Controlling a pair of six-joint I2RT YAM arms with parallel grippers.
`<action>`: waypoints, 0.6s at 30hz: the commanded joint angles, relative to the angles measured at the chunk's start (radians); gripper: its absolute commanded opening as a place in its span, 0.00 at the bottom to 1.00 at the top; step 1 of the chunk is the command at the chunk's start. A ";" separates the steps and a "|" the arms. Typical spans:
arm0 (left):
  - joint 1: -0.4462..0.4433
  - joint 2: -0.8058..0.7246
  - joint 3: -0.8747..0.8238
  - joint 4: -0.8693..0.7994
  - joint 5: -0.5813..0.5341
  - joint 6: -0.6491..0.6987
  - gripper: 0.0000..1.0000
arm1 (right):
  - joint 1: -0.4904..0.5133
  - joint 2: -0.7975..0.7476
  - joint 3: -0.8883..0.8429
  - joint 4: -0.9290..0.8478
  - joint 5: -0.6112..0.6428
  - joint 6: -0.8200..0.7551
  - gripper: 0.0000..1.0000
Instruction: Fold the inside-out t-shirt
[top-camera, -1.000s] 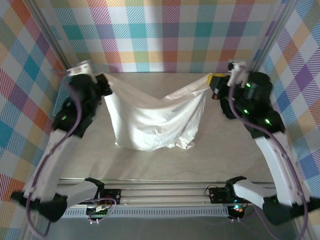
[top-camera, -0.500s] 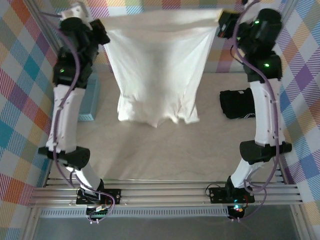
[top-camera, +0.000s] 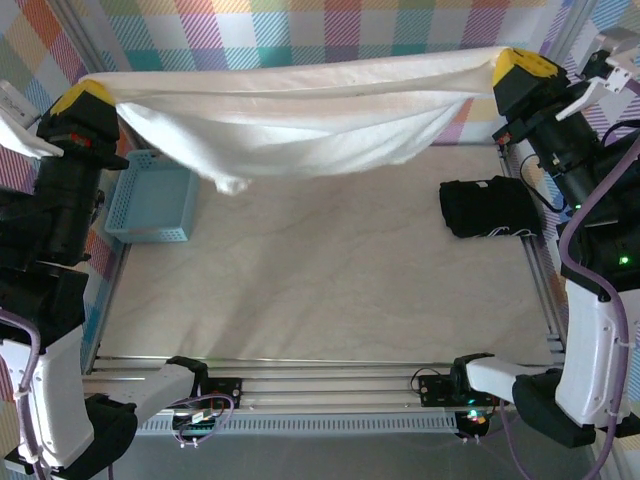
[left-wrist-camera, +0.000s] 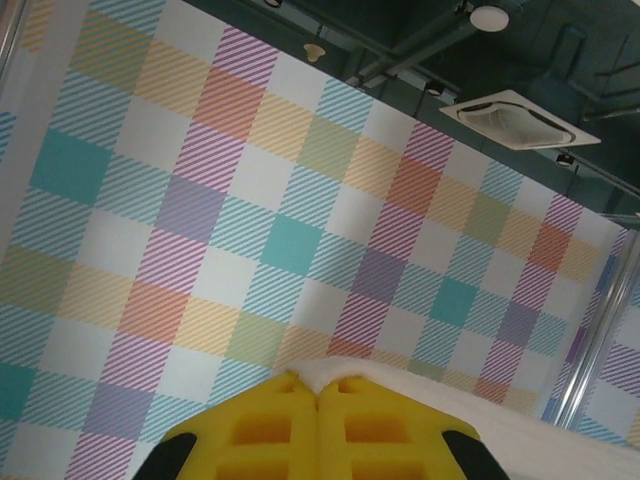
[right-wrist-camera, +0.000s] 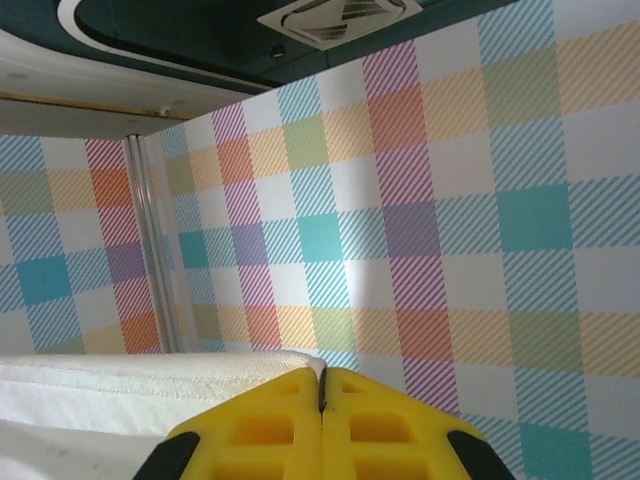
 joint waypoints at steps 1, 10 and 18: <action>0.003 0.008 0.011 -0.016 -0.031 0.013 0.00 | 0.000 -0.028 -0.013 0.023 0.016 -0.003 0.00; 0.003 0.205 0.091 -0.042 -0.074 0.058 0.00 | 0.000 0.093 0.050 0.009 0.060 -0.039 0.00; 0.005 0.437 0.202 -0.034 -0.103 0.098 0.00 | -0.001 0.300 0.105 0.058 0.102 -0.090 0.00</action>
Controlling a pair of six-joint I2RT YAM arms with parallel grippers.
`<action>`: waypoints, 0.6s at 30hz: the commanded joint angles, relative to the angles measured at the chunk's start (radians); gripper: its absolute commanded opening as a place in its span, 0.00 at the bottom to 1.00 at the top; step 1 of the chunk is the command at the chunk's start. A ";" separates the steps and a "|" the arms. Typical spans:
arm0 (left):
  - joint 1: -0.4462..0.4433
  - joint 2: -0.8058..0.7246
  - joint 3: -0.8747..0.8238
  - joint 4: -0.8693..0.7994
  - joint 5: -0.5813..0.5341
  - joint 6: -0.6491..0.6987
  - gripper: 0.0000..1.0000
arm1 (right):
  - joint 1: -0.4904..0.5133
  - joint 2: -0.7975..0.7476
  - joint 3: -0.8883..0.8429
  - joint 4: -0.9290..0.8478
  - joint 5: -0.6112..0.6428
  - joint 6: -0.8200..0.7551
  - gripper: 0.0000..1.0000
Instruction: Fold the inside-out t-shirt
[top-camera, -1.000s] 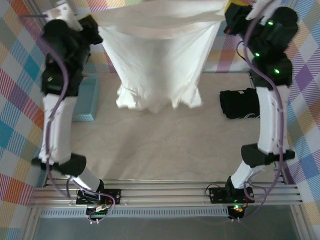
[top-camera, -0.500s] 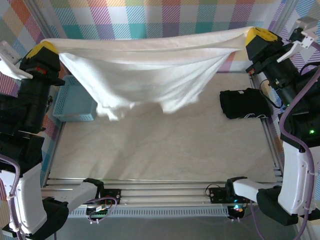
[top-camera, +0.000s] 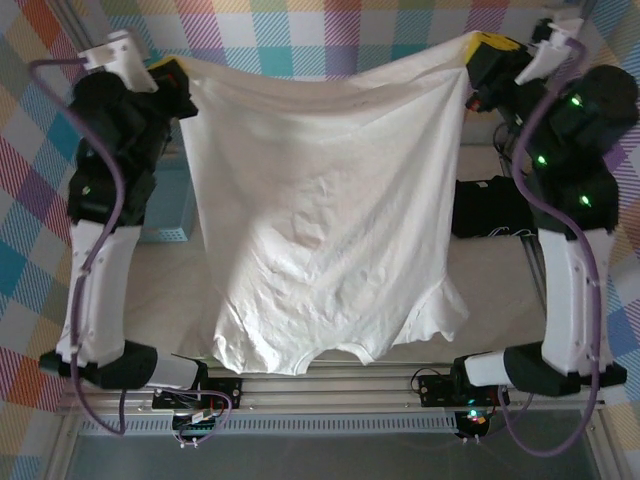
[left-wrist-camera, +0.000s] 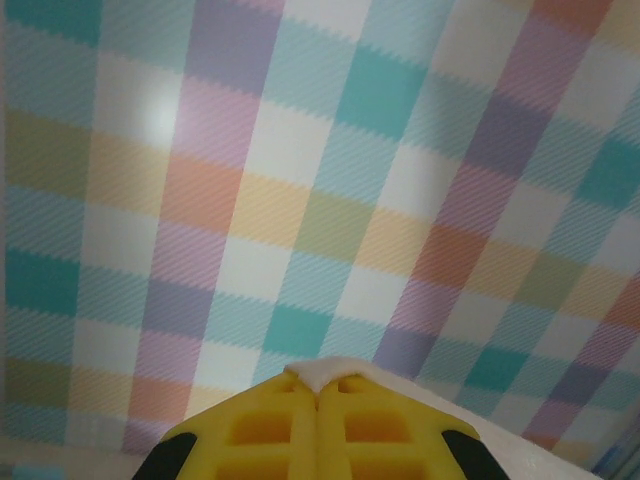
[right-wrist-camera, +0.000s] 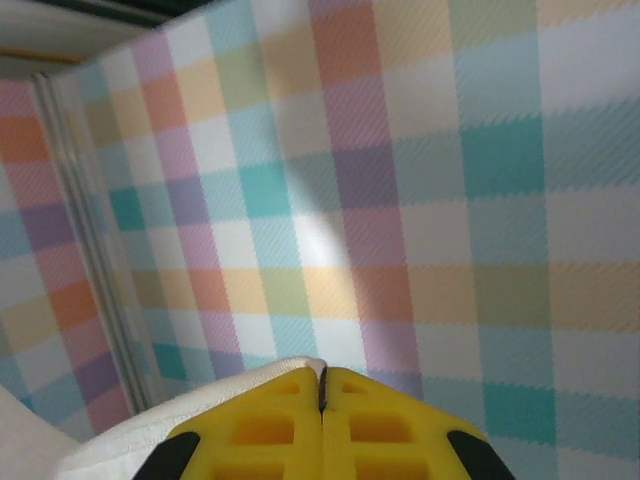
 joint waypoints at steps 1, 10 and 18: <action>0.005 0.087 0.120 0.016 -0.036 0.043 0.00 | 0.000 0.115 0.069 0.052 0.044 -0.044 0.00; 0.067 0.396 0.724 -0.196 0.072 -0.003 0.00 | -0.019 0.506 0.743 -0.124 -0.006 0.010 0.00; 0.068 0.129 0.455 -0.146 0.170 -0.042 0.00 | -0.021 0.311 0.482 -0.056 -0.055 0.036 0.00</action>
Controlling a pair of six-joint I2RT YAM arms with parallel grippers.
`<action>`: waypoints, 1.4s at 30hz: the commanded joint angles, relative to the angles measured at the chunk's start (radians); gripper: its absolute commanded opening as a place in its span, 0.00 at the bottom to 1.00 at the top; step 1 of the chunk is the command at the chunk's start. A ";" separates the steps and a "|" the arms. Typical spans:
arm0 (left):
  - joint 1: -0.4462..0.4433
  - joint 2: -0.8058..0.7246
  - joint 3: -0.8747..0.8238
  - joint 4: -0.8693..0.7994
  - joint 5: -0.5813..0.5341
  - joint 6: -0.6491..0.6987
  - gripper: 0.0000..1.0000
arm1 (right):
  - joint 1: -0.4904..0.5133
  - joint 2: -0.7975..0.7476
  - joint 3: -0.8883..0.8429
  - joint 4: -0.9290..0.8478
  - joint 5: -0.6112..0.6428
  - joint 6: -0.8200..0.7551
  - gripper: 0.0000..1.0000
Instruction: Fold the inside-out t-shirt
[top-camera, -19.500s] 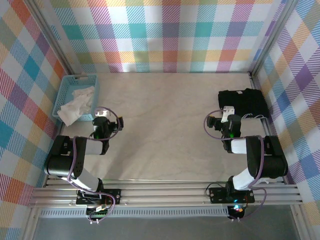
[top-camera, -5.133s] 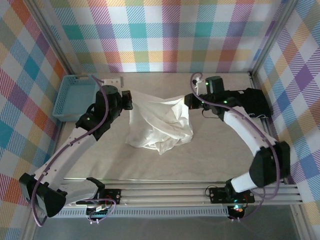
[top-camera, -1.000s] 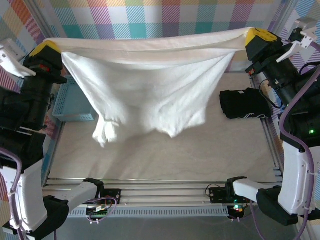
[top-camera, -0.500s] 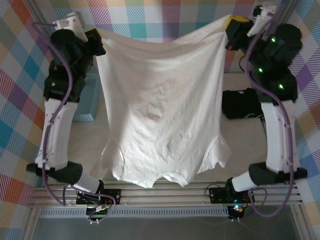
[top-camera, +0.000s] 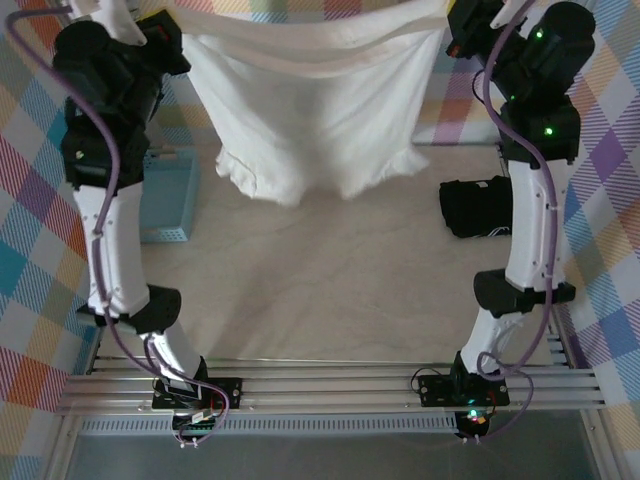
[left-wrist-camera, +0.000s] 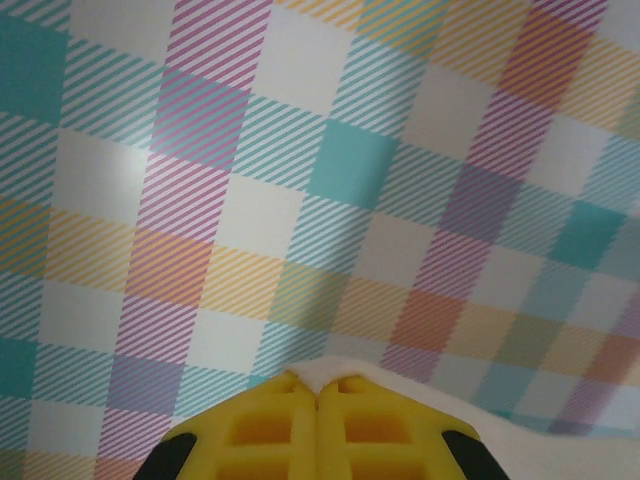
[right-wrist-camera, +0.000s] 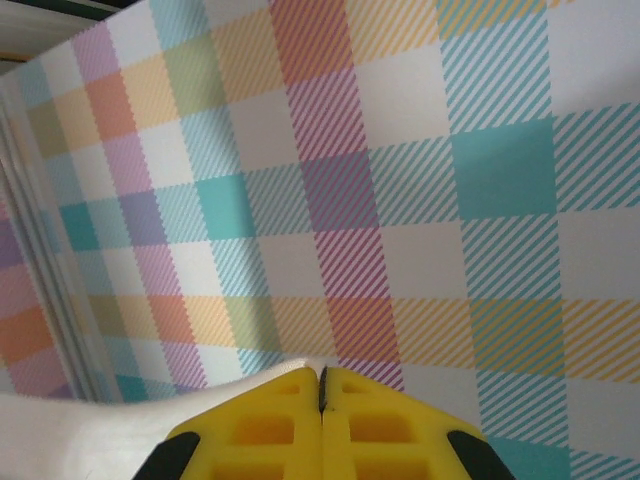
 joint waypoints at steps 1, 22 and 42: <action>0.008 -0.213 -0.227 0.063 0.079 -0.044 0.00 | -0.003 -0.136 -0.120 0.042 -0.043 0.011 0.00; -0.337 -1.004 -2.233 0.399 0.304 -0.522 0.00 | -0.009 -0.674 -1.825 0.148 0.020 0.131 0.00; -0.626 -0.404 -1.884 0.653 0.235 0.009 0.89 | -0.010 -0.636 -1.710 0.048 -0.041 0.056 0.00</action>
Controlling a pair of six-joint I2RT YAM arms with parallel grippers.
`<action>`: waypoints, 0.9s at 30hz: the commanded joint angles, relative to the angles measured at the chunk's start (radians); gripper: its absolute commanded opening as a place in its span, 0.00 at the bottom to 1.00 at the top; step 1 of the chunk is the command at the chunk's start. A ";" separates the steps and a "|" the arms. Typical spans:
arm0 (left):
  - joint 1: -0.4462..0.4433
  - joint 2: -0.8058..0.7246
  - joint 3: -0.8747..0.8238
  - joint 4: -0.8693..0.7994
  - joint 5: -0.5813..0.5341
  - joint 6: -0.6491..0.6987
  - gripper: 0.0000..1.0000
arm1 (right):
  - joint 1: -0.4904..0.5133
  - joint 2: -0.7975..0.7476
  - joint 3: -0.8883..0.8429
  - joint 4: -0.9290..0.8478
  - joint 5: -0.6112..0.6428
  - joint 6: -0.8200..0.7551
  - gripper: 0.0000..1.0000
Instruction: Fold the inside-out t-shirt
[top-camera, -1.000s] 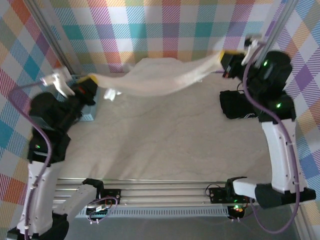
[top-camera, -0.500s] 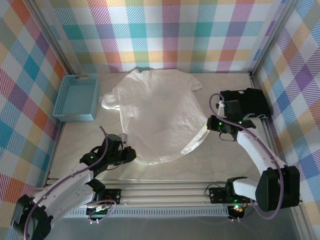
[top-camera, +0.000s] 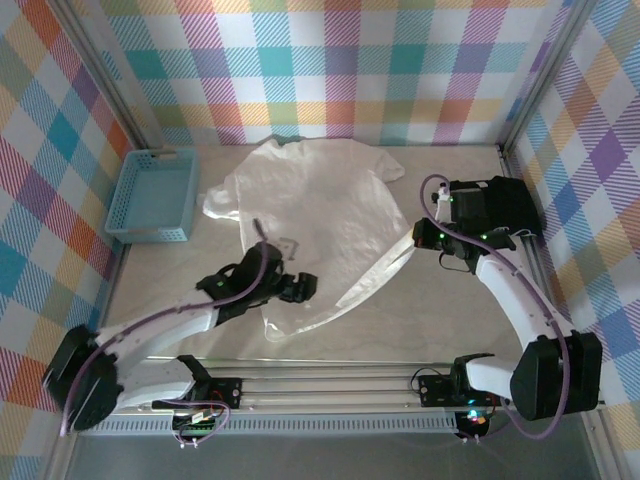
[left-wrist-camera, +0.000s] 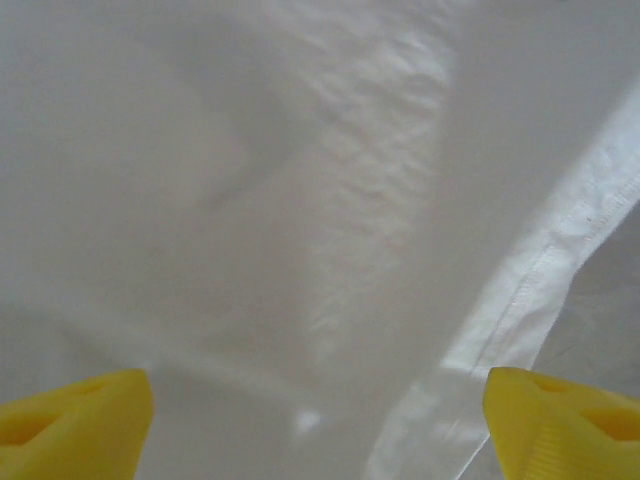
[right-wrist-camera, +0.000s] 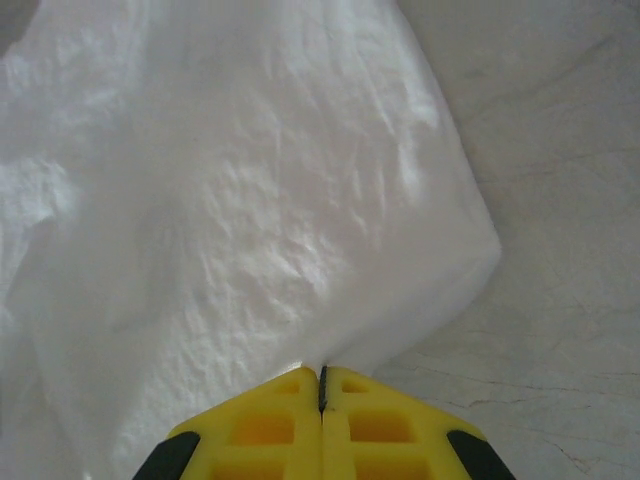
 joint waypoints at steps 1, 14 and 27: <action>-0.056 0.165 0.106 0.138 0.180 0.139 0.92 | -0.004 -0.036 0.037 -0.031 -0.041 -0.023 0.00; -0.138 0.534 0.338 0.099 0.179 0.236 0.59 | -0.006 -0.047 0.042 -0.047 -0.045 -0.034 0.00; -0.092 0.571 0.331 0.089 0.167 0.217 0.39 | -0.006 -0.050 0.033 -0.052 -0.023 -0.050 0.00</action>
